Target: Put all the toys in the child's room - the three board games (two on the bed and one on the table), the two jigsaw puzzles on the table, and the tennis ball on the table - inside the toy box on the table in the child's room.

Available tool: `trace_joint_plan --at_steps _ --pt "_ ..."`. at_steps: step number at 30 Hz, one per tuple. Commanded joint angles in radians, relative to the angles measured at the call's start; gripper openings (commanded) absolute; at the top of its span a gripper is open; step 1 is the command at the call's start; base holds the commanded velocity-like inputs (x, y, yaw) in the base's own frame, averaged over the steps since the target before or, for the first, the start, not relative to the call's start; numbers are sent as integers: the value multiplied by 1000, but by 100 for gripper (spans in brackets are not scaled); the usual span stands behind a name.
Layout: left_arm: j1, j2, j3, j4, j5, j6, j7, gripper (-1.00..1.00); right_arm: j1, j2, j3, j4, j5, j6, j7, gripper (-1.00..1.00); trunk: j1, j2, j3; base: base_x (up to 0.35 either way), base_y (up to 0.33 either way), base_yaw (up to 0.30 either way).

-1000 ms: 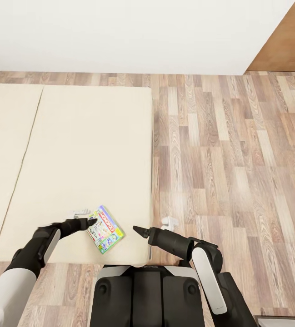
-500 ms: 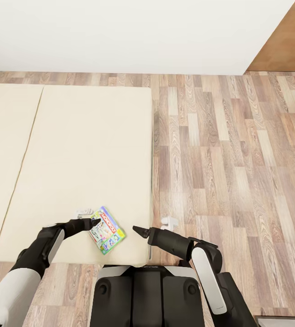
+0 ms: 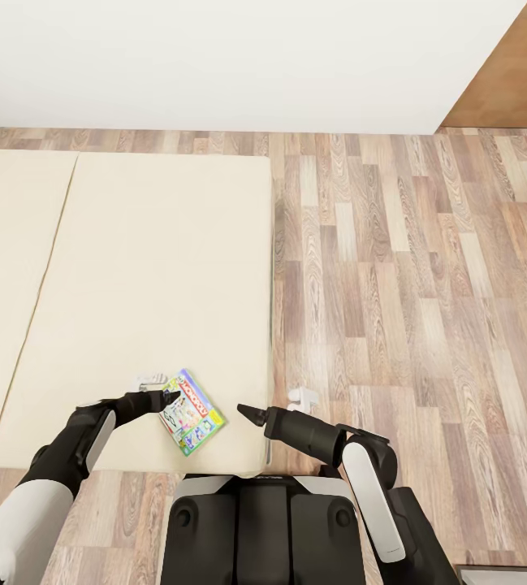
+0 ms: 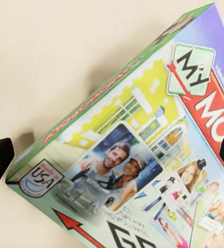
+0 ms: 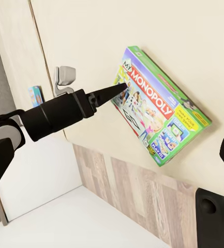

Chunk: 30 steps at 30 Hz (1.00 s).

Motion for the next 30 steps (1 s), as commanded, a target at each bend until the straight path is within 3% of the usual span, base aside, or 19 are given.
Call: trace_joint_plan --at_steps 1,16,24,30 --pt "0 0 2 -1 7 8 -3 100 0 1 -1 -1 6 4 7 100 1 -2 -1 0 0 0" --pt "0 -1 0 -1 8 22 -5 100 0 1 -1 -1 6 4 7 100 1 -2 -1 0 0 0" --pt "0 -3 0 -1 8 88 -7 100 0 1 -1 -1 6 4 7 100 1 -2 -1 0 0 0" --pt "-1 -5 1 0 8 102 -5 100 0 1 -2 -1 6 4 7 100 1 -2 -1 0 0 0"
